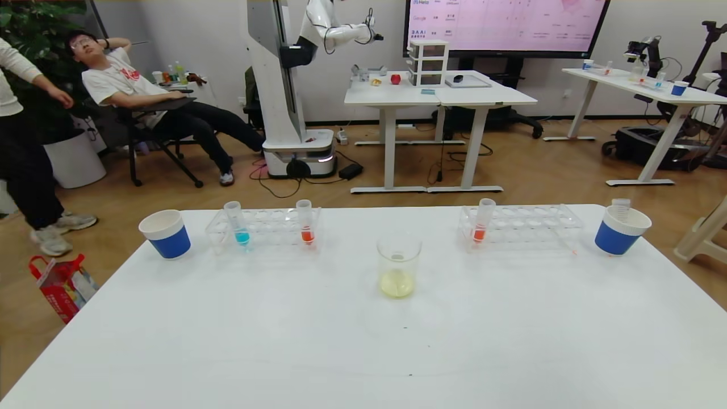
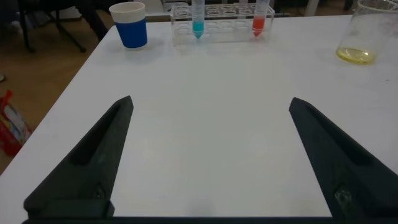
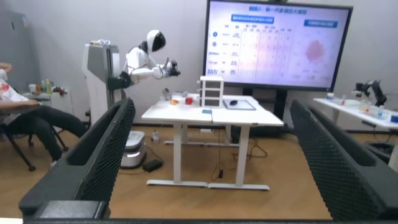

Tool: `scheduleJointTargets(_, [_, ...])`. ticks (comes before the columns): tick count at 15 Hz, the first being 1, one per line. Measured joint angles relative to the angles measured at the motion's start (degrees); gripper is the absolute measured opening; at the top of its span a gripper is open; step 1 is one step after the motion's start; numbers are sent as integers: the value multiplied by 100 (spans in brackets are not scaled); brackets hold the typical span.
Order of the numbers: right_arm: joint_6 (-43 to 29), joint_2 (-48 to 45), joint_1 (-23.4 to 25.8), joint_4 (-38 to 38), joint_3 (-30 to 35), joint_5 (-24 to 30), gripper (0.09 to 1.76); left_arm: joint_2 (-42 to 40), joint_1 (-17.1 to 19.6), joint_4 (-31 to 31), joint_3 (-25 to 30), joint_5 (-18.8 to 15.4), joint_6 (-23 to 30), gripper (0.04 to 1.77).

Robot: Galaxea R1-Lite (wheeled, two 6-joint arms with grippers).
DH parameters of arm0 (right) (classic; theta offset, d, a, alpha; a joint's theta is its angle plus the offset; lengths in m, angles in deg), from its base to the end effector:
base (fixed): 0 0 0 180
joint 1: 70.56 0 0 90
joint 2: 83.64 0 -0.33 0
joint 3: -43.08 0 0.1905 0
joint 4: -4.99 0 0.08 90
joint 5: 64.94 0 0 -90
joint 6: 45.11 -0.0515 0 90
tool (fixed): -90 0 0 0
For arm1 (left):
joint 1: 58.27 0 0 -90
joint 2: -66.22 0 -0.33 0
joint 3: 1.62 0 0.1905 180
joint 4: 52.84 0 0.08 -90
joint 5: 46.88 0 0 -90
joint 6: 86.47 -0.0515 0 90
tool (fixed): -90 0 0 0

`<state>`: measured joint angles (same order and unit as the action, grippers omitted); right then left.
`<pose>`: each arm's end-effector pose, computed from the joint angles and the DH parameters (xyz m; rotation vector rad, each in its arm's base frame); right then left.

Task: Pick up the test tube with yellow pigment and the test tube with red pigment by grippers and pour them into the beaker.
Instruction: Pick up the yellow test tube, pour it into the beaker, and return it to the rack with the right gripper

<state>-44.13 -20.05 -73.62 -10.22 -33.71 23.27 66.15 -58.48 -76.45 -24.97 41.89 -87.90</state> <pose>0.1542 0.0066 0.4016 0.0042 -0.4956 0.0175 -0.0237 -0.0010 0.0749 0.0249 0.0030 -0.0252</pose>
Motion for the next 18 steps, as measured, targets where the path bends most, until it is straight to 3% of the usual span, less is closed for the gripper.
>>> scheduleJointTargets(9, [312, -4094, 296, 1596, 2211, 59, 174, 0, 2, 2, 0, 0, 2, 175])
scheduleJointTargets(15, [575, -5875, 249, 2599, 3694, 63, 174, 0, 0, 0, 0, 2, 5, 175])
scheduleJointTargets(18, [545, -6240, 246, 2823, 4476, 30, 174, 0, 0, 0, 0, 0, -2, 175])
